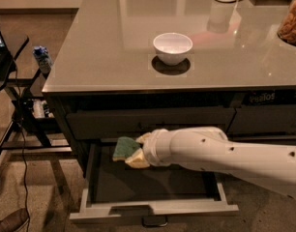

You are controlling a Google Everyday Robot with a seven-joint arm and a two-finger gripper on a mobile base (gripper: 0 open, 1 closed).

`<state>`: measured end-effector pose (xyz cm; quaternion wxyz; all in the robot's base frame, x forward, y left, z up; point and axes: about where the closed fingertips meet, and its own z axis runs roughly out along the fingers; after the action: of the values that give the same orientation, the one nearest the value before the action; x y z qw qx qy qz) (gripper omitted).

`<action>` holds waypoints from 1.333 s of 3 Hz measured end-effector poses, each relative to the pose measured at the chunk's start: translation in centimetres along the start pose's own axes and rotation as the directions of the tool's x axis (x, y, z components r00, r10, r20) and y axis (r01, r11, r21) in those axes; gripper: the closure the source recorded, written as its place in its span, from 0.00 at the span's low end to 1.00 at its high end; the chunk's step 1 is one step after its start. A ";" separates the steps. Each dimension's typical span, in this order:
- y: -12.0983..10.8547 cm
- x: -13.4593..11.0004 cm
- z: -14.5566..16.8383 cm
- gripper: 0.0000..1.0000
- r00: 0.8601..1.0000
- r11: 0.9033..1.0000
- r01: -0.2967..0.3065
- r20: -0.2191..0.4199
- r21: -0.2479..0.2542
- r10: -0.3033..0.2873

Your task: Pick sponge from middle drawer and place on counter

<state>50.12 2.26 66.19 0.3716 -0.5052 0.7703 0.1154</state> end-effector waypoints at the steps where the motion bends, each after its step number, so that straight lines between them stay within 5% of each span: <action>1: 0.1 -3.9 -3.6 1.00 0.999 0.999 0.052 0.016 0.013 -0.052; 3: 0.0 -4.7 -3.9 1.00 0.998 0.998 0.053 0.025 0.019 -0.054; 4: -1.3 -8.1 -5.8 1.00 0.994 0.995 0.084 0.067 0.054 -0.088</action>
Offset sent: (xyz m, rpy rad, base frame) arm -0.0076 0.0070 0.0462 -0.0103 -0.0405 0.0275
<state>50.34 4.12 76.08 0.4155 -0.5239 0.7372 0.0968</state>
